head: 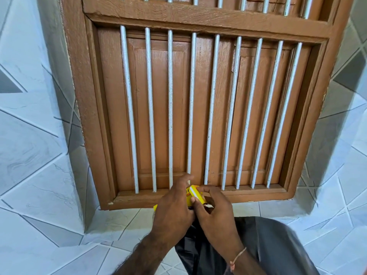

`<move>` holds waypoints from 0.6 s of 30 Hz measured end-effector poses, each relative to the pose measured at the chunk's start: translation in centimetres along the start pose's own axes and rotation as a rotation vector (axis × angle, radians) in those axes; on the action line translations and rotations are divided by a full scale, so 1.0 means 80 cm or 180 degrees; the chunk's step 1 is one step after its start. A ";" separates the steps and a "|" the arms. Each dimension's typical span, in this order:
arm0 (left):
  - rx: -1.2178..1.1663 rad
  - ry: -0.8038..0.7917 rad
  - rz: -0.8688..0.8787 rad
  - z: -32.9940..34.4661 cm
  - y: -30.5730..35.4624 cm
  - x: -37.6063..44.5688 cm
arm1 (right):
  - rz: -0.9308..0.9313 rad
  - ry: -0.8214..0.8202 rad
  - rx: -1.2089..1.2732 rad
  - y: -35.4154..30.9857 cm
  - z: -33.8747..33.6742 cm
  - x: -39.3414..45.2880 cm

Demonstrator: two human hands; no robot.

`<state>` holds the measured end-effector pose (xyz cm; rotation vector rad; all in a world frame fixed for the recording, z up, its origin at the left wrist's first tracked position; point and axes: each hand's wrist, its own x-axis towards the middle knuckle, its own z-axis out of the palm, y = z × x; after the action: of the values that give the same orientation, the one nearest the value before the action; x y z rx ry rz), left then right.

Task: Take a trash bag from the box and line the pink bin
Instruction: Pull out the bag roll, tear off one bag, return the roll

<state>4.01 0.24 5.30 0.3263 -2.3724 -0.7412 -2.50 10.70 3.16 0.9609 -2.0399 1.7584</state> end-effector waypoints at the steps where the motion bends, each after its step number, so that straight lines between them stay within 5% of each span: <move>1: 0.0021 0.0009 0.0070 -0.001 0.002 0.000 | 0.0092 0.0101 0.0032 0.000 0.003 0.000; 5: 0.0148 0.0045 0.0075 -0.009 -0.005 -0.001 | 0.0623 0.0607 0.0485 0.013 0.003 0.013; 11: 0.0074 -0.0117 -0.0896 -0.021 -0.057 -0.013 | 0.1508 0.0845 0.2040 0.025 -0.027 0.028; 18: -0.0870 -0.0085 -0.0787 -0.001 -0.056 -0.022 | 0.1784 0.0782 0.2096 0.034 -0.019 0.024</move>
<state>5.65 -2.71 1.86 0.4991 -2.2409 -1.1769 -5.96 11.69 2.60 0.2641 -1.6859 2.7803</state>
